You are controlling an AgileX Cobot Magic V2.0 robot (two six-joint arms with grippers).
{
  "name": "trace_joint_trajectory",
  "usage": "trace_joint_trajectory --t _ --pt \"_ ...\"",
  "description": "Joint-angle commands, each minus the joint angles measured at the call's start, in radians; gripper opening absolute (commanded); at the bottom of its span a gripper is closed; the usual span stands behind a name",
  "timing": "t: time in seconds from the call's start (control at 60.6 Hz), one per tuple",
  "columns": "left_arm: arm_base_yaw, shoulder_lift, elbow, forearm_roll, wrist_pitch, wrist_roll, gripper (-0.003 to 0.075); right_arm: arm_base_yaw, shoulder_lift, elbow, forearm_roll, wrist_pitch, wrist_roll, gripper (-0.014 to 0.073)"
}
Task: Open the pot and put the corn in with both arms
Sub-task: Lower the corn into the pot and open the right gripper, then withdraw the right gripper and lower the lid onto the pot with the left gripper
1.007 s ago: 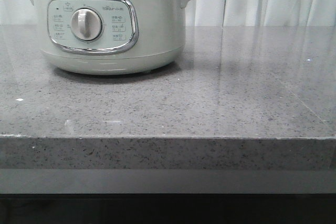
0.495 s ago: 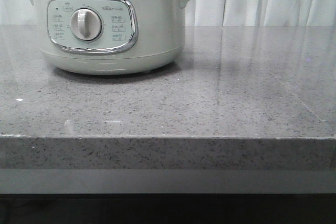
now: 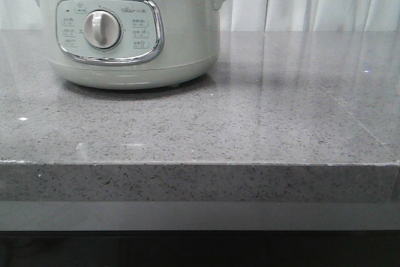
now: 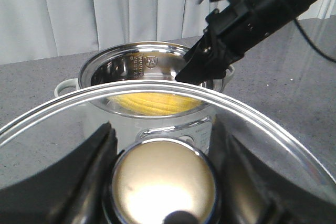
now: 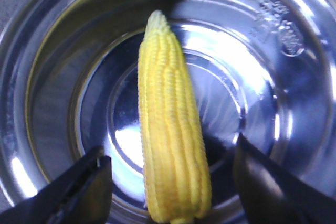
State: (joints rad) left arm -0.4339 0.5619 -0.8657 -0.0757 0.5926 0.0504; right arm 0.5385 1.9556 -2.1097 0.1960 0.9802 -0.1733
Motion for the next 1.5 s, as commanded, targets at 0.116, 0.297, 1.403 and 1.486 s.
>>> trace_joint_trajectory --t 0.116,0.297,1.403,1.486 --pt "-0.005 -0.003 -0.041 -0.006 -0.148 -0.004 0.0165 -0.021 -0.219 0.001 -0.107 -0.013 0.126 0.0508" --pt "-0.005 -0.003 -0.041 -0.006 -0.148 -0.004 0.0165 -0.017 -0.407 0.206 -0.103 -0.100 0.126 0.0508" --pt "-0.005 -0.003 -0.041 -0.006 -0.148 -0.004 0.0165 -0.017 -1.392 1.307 -0.027 -0.483 0.125 0.0508" --pt "-0.005 -0.003 -0.041 -0.006 -0.148 -0.004 0.0165 -0.017 -1.392 1.307 -0.027 -0.481 0.125 0.0508"
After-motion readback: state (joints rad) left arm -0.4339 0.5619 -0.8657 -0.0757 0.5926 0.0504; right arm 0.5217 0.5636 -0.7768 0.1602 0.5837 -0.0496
